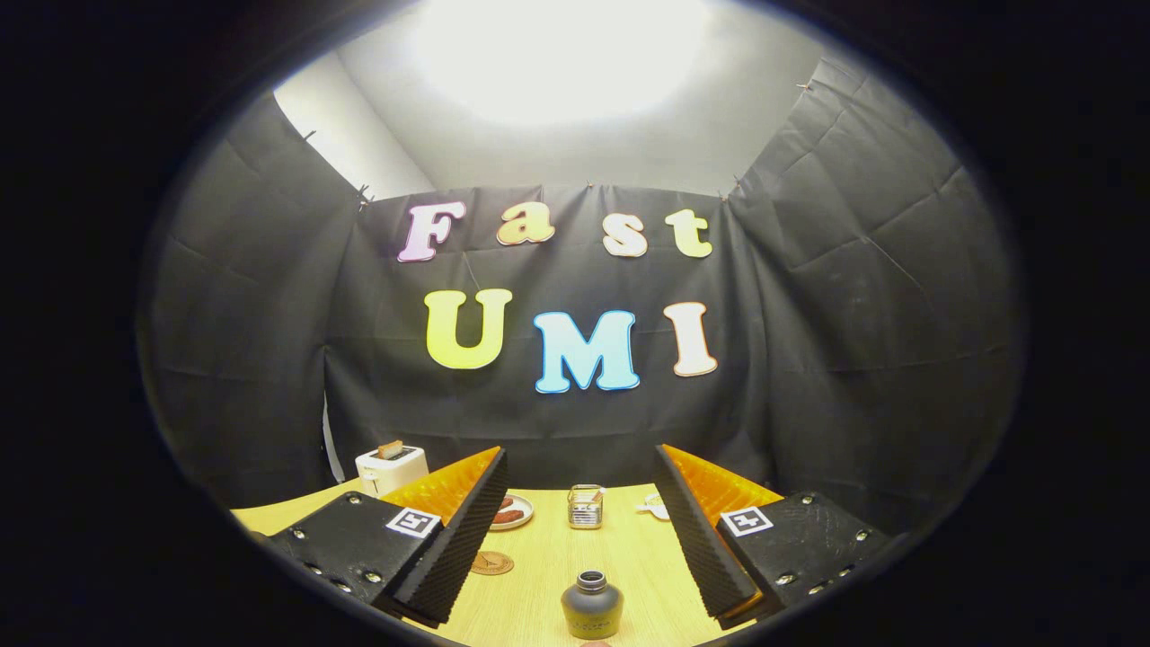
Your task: Take the bottle from table, then pour the juice into the cup, finally place the bottle on the coaster
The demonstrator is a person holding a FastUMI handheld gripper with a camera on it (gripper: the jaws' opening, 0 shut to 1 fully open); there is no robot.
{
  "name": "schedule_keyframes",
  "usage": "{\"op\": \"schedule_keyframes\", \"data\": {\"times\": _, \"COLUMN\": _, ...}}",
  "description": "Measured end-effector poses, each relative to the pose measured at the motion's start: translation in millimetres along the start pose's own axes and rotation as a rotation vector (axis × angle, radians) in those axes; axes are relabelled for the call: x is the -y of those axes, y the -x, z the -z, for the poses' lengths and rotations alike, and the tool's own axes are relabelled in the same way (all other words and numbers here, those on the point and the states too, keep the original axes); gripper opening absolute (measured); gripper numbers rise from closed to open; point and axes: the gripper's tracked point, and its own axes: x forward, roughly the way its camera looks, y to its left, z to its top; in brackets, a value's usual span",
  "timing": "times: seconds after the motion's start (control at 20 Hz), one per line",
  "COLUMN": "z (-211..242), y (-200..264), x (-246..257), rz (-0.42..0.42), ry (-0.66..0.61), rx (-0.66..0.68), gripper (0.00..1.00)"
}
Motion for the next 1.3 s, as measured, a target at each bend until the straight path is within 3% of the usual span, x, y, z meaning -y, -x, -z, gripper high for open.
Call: {"op": "schedule_keyframes", "data": {"times": 1.3, "z": 136, "y": -26, "x": 1, "rz": -0.129, "ry": 0.064, "rx": -0.198, "gripper": 0.98}}
